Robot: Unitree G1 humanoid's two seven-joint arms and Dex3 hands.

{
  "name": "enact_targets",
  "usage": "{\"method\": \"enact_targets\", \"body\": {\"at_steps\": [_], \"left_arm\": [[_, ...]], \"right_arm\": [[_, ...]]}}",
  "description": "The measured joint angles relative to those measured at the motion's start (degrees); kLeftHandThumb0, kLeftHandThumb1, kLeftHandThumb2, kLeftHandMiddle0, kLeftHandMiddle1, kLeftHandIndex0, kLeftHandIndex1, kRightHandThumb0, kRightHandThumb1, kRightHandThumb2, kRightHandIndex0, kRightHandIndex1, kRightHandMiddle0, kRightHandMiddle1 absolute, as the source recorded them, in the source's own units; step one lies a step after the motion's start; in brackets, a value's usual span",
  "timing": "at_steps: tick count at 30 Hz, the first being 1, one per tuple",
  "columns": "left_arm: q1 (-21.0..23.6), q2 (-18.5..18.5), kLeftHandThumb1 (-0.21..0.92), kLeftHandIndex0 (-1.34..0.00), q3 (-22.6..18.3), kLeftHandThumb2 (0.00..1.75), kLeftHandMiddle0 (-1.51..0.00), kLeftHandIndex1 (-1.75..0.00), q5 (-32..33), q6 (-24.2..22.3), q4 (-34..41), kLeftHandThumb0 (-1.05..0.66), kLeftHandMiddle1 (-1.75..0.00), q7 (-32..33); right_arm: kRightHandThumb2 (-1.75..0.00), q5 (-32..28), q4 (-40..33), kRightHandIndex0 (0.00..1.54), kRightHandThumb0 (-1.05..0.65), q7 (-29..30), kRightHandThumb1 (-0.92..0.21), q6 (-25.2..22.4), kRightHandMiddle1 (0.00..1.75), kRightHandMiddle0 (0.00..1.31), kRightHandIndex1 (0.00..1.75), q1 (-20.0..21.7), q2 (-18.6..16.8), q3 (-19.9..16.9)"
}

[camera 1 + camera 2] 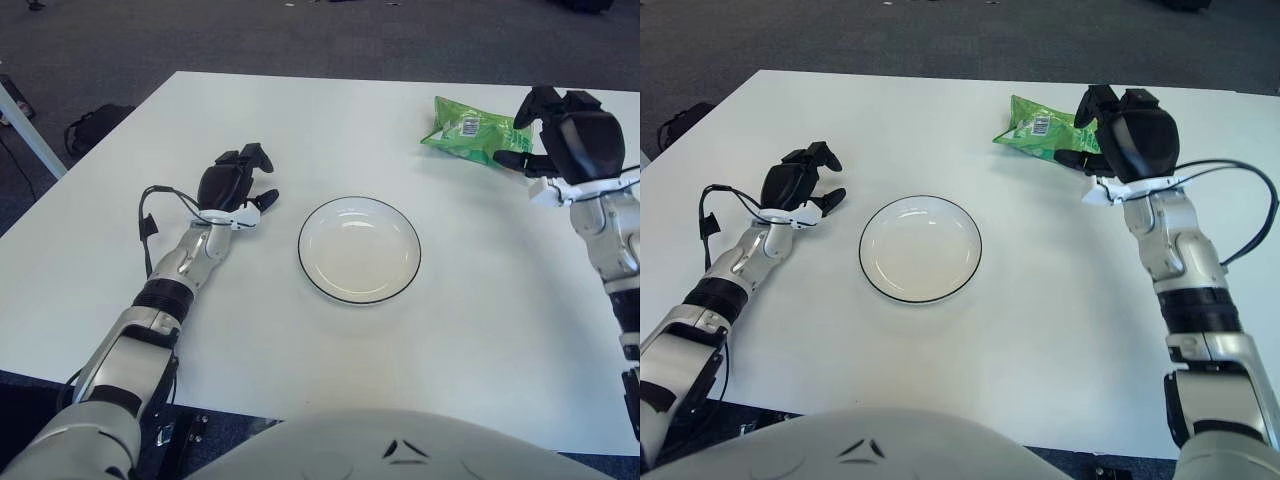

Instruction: Put the snack into the plate.

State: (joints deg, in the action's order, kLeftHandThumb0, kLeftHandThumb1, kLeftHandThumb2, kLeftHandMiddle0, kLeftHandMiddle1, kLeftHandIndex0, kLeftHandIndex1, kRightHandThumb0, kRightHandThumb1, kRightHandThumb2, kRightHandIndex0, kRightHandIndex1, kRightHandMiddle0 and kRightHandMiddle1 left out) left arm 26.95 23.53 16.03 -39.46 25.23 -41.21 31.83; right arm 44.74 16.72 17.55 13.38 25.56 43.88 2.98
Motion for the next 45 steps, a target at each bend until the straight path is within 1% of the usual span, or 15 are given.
{"method": "enact_targets", "body": {"at_steps": [1, 2, 4, 7, 11, 14, 19, 22, 25, 26, 29, 33, 35, 40, 45], "left_arm": [[0.01, -0.02, 0.50, -0.25, 0.13, 1.09, -0.51, -1.74, -0.04, -0.18, 0.11, -0.01, -1.67, -0.01], [0.00, -0.01, 0.50, -0.25, 0.23, 1.09, -0.51, -1.74, -0.07, -0.31, 0.22, -0.01, -1.68, -0.03], [-0.06, 0.01, 0.50, -0.24, 0.49, 1.10, -0.51, -1.74, -0.17, -0.65, 0.49, -0.01, -1.69, -0.08], [-0.11, 0.03, 0.50, -0.24, 0.82, 1.10, -0.51, -1.74, -0.31, -1.18, 0.82, -0.01, -1.69, -0.12], [-0.22, 0.17, 0.46, -0.28, 1.16, 1.13, -0.53, -1.75, -0.35, -1.58, 1.07, -0.01, -1.68, -0.13], [-0.21, 0.27, 0.45, -0.30, 1.44, 1.14, -0.54, -1.75, -0.34, -1.59, 1.25, -0.01, -1.66, -0.13], [-0.23, 0.63, 0.45, -0.31, 1.85, 1.14, -0.54, -1.75, -0.34, -1.58, 1.70, -0.01, -1.65, -0.28], [-0.29, 0.71, 0.44, -0.33, 2.04, 1.15, -0.54, -1.75, -0.28, -1.57, 2.01, -0.01, -1.64, -0.42], [-0.51, 0.86, 0.42, -0.35, 2.05, 1.16, -0.55, -1.75, 0.02, -1.46, 2.37, -0.01, -1.62, -0.84], [-0.58, 0.92, 0.42, -0.36, 2.04, 1.16, -0.55, -1.75, 0.20, -1.37, 2.47, -0.01, -1.62, -1.04], [-0.70, 1.04, 0.40, -0.37, 2.02, 1.18, -0.57, -1.75, 0.74, -0.98, 2.51, -0.01, -1.61, -1.52], [-0.60, 1.06, 0.38, -0.39, 2.00, 1.20, -0.58, -1.75, 1.23, -0.08, 2.11, -0.01, -1.61, -2.08], [-0.51, 1.07, 0.38, -0.39, 1.97, 1.21, -0.57, -1.75, 1.77, 0.52, 1.75, -0.01, -1.62, -2.51], [-0.32, 1.21, 0.38, -0.39, 1.78, 1.21, -0.57, -1.75, 3.31, 2.67, 0.45, -0.01, -1.63, -3.93], [-0.15, 1.26, 0.38, -0.39, 1.55, 1.21, -0.57, -1.75, 4.40, 4.35, -0.62, -0.01, -1.63, -5.07]], "right_arm": [[-0.52, 0.19, 1.06, 0.22, -0.36, -0.04, -0.92, 0.42, 1.75, 0.19, 1.54, 0.98, 0.33, 0.34], [-0.52, 0.31, 1.90, 0.22, -0.42, -0.03, -0.92, 0.69, 1.70, 0.16, 1.51, 1.72, 0.60, 0.65], [-0.54, 0.78, 3.96, 0.19, -0.58, -0.05, -0.91, 1.70, 1.54, 0.06, 1.41, 3.33, 1.33, 1.47], [-0.55, 1.42, 6.34, 0.17, -0.66, -0.13, -0.91, 3.23, 1.39, 0.02, 1.27, 5.21, 2.08, 2.75], [-0.53, 2.23, 10.08, 0.15, -0.72, -0.79, -0.92, 4.80, 1.16, 0.00, 1.03, 8.14, 2.50, 5.14], [-0.55, 3.28, 13.34, 0.14, -0.76, -0.99, -0.92, 5.92, 1.07, 0.00, 0.91, 10.82, 2.49, 7.04], [-0.62, 3.38, 17.37, 0.11, -0.82, -2.40, -0.92, 7.97, 0.96, 0.00, 0.73, 14.93, 2.49, 9.19], [-0.73, 3.19, 19.64, 0.06, -0.91, -4.03, -0.92, 8.77, 0.79, 0.00, 0.57, 17.10, 2.35, 10.27], [-0.82, 3.18, 24.98, 0.02, -0.97, -6.07, -0.92, 9.11, 0.65, 0.00, 0.46, 20.69, 1.35, 12.18], [-0.83, 3.23, 27.08, 0.02, -0.98, -6.46, -0.92, 9.08, 0.63, 0.00, 0.45, 21.81, 0.88, 12.76], [-0.88, 3.28, 32.50, 0.01, -1.01, -7.74, -0.92, 8.90, 0.54, 0.00, 0.32, 24.85, -0.87, 14.69], [-0.91, 3.24, 37.21, 0.00, -1.04, -9.66, -0.92, 8.86, 0.44, 0.00, 0.12, 26.93, -2.46, 16.73], [-0.93, 3.20, 38.68, 0.00, -1.04, -10.69, -0.92, 8.83, 0.38, 0.00, 0.05, 27.49, -3.10, 17.46], [-0.95, 3.21, 42.69, 0.00, -1.05, -13.24, -0.92, 6.90, 0.30, 0.00, 0.01, 29.64, -5.47, 19.41], [-0.96, 3.28, 48.48, 0.00, -1.05, -13.05, -0.92, 4.02, 0.27, 0.00, 0.00, 32.77, -8.54, 21.35]]}}
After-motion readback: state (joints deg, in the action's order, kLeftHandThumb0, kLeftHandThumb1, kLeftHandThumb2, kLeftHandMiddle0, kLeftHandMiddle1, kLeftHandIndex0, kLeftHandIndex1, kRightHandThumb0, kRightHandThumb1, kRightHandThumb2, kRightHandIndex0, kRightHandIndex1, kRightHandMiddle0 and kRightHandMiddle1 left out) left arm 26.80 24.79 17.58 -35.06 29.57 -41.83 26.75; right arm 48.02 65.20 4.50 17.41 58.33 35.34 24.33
